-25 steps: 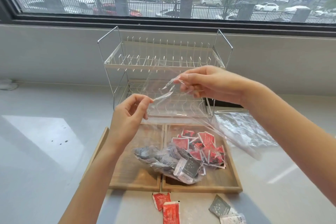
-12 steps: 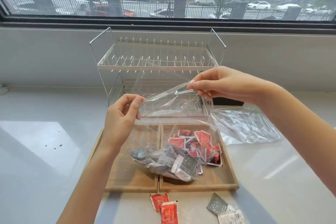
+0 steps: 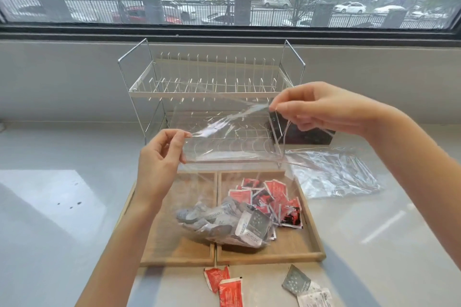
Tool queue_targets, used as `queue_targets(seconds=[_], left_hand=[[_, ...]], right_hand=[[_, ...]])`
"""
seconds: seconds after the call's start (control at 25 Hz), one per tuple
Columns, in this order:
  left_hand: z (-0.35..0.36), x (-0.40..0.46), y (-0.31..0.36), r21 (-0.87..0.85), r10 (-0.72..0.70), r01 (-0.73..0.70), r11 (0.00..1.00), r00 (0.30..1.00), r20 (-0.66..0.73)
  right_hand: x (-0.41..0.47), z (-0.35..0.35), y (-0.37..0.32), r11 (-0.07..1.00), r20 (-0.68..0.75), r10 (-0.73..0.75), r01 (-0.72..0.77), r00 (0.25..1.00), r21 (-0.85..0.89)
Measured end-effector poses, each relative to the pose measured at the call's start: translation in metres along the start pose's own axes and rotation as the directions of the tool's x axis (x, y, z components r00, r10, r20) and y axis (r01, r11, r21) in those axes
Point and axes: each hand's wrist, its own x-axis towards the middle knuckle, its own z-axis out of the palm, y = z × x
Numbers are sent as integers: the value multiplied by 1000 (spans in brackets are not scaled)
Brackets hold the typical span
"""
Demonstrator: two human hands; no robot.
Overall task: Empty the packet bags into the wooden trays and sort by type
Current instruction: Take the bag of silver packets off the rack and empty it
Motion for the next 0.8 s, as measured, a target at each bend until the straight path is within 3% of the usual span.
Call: queue_targets(seconds=[0.08,0.2,0.32,0.56,0.72,0.8], left_hand=[[-2,2,-3,-19,-18,18,1000,999,-32],[-5,3,-9,-34,-55,53,998,996,-65],[-6,5,-12,-50,-81,76,996,992,-99],[-6,10,-13,-45,-69,64,997,990,-123],[-7,13,-21,-94,-116,99,991,973,-200],[-8,13,-29,-117,-136,113,987,966,-220]], right_hand=[[-1,-5,3,998,10,-8,7,1000,55],[-6,-6,22,999,91,23,-20,996,-33],[-15,-9,22,996,64,14,-8,998,-84],[-5,-10,15,969,-355,-91,1,931,-248],[5,23,51,994,-633,-80,107,770,4],[-1,54,85,984,-687,-59,160,724,83]])
